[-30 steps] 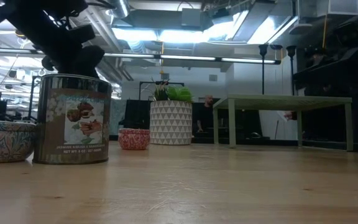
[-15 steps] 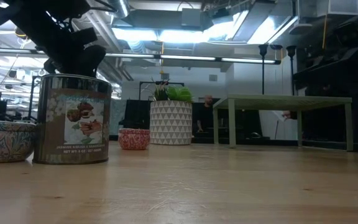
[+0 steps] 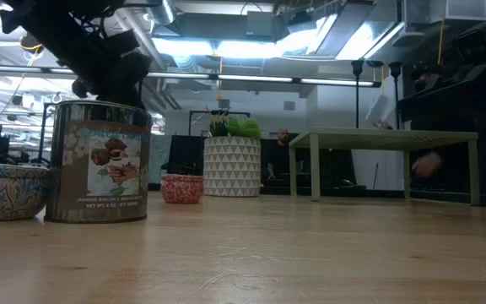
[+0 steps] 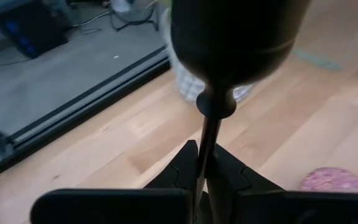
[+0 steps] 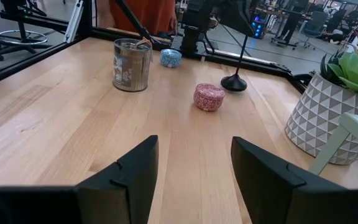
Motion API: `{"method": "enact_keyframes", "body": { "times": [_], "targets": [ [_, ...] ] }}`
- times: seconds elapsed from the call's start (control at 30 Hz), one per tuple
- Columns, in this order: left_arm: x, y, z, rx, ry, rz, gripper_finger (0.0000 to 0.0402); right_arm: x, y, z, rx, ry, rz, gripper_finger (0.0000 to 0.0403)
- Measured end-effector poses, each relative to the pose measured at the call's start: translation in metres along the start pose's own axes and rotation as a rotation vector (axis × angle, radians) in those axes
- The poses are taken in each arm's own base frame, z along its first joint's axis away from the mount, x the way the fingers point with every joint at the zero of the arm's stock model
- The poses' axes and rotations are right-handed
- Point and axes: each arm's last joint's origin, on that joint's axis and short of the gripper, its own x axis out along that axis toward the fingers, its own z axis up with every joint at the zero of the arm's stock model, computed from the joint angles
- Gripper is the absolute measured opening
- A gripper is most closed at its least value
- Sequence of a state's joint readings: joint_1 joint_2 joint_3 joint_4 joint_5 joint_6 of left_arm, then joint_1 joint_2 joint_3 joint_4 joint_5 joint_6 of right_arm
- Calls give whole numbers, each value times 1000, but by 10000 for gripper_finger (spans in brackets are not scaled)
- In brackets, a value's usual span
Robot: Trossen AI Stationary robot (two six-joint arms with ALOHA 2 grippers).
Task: Pick & Place candle stick holders
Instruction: Put the black candle holder and aligned with other black candle holder on the shelf
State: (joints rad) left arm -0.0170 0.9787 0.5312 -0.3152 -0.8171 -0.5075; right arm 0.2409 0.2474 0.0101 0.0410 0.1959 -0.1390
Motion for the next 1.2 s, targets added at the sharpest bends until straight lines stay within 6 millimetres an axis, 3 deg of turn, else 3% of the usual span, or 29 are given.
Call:
{"method": "enact_keyframes", "body": {
  "times": [0.3, 0.77, 1.2],
  "targets": [
    [-3, -10, 20, -33, -102, -145, 10, 0, 0, 0, 0, 0, -1, 204],
    [-18, -26, 80, 13, -206, -220, 10, 0, 0, 0, -15, 0, -3, 204],
    [15, -56, 145, 164, -193, -278, 10, 0, 0, 0, -26, -1, -3, 204]
  ]
}}
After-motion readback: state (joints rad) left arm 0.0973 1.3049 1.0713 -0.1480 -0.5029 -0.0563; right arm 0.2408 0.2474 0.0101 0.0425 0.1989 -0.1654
